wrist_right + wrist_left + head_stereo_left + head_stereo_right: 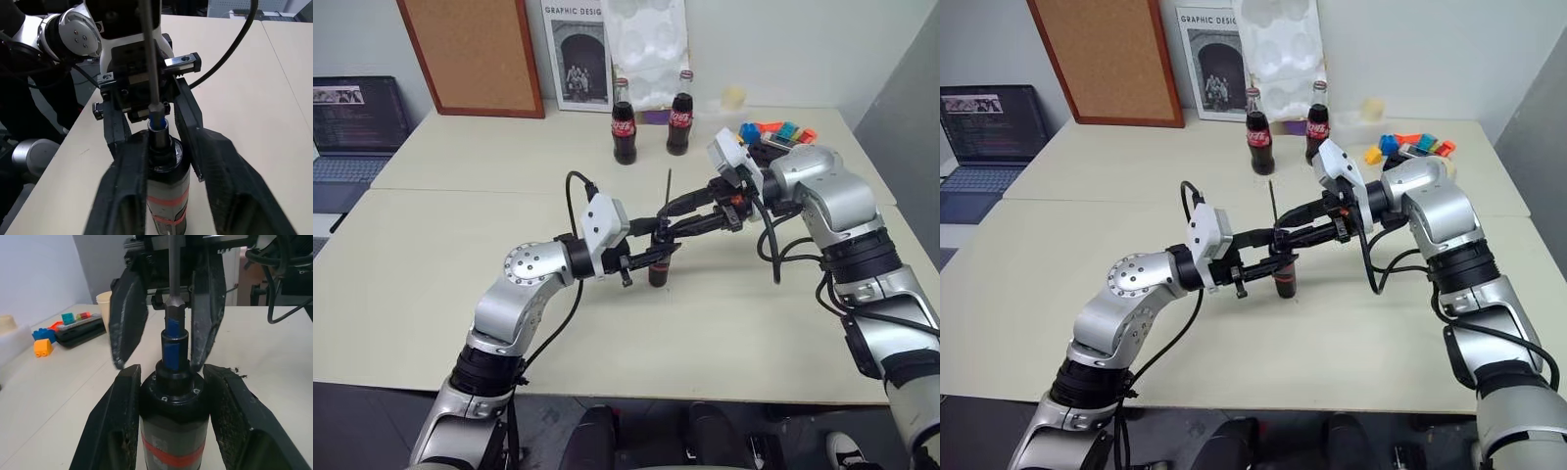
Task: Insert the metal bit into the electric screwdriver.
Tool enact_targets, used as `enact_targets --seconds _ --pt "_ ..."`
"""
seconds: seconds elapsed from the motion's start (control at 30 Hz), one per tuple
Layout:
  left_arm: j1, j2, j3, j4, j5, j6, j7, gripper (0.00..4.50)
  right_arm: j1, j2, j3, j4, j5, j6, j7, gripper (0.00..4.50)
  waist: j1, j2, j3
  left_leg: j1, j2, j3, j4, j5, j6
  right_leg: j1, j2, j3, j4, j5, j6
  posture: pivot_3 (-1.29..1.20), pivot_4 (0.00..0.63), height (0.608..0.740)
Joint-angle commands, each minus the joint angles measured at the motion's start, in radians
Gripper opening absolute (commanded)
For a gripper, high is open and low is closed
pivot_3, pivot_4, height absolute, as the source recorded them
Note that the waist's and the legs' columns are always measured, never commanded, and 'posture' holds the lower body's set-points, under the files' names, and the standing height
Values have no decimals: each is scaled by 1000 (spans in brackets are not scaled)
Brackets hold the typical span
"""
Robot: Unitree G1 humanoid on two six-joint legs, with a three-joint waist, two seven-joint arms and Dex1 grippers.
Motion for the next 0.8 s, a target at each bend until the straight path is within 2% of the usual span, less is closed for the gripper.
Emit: enact_targets --seconds 0.03,0.17,0.3,0.33,0.5,0.67,0.8 --pt "-4 -14 -34 37 5 -4 -30 1689 -11 -48 -64 -63 20 50 -10 2692 2 0 0 0 0 0 0 0 0 0 0 0 0 0 0 0 150 740" --pt "-34 -28 -33 97 12 -15 -40 1689 68 -137 -178 -224 90 186 -91 3599 7 0 0 -1 -1 -1 0 0 0 0 -1 -1 -1 0 0 0 150 740" --pt "-54 -31 -20 143 14 -12 -45 1689 159 -154 -270 -404 165 305 -214 4395 12 0 0 -1 -1 0 0 0 0 0 -1 -1 -1 0 1 0 150 740" --pt "-60 -31 -19 152 16 -12 -46 1689 179 -150 -290 -443 176 324 -254 4478 10 0 0 -1 -1 0 0 0 0 0 -1 -1 -1 0 1 0 150 740" --pt "-116 -37 0 223 3 30 -46 1689 362 -12 -457 -762 251 486 -641 4478 5 0 -1 0 0 -1 0 0 0 1 0 -1 1 0 1 0 150 740" --pt "-134 -30 7 236 -14 69 -61 1689 478 77 -494 -948 301 550 -841 4478 2 0 -1 0 0 0 1 0 0 0 0 0 1 0 1 0 150 740" --pt "-168 -15 11 270 3 60 -80 1689 631 153 -513 -1092 301 559 -1004 4478 3 0 -1 0 1 -3 0 0 0 1 0 -2 0 -1 0 0 150 740"
